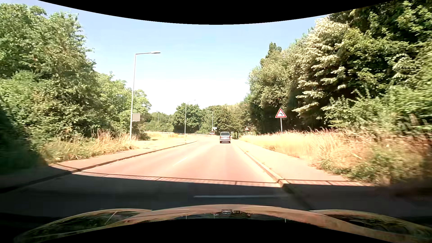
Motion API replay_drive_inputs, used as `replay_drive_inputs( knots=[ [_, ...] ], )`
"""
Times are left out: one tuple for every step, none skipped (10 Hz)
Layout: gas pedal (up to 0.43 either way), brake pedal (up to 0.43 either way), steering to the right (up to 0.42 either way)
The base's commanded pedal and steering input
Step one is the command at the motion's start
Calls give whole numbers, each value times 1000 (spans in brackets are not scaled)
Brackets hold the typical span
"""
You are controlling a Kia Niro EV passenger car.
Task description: Follow the waypoints while adhering to traffic rules and regulations
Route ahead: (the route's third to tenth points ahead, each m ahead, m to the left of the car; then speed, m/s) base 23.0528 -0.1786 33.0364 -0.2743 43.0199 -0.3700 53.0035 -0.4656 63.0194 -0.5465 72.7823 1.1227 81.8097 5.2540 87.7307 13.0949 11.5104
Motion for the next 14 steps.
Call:
replay_drive_inputs(
  knots=[
    [98, 0, 1],
    [98, 0, 1],
    [98, 0, 4],
    [98, 0, 6],
    [98, 0, 8],
    [87, 0, 8],
    [67, 0, 8],
    [47, 0, 8],
    [39, 0, 8],
    [39, 0, 8],
    [39, 0, 8],
    [39, 0, 8],
    [39, 0, 8],
    [39, 0, 8]
  ],
)
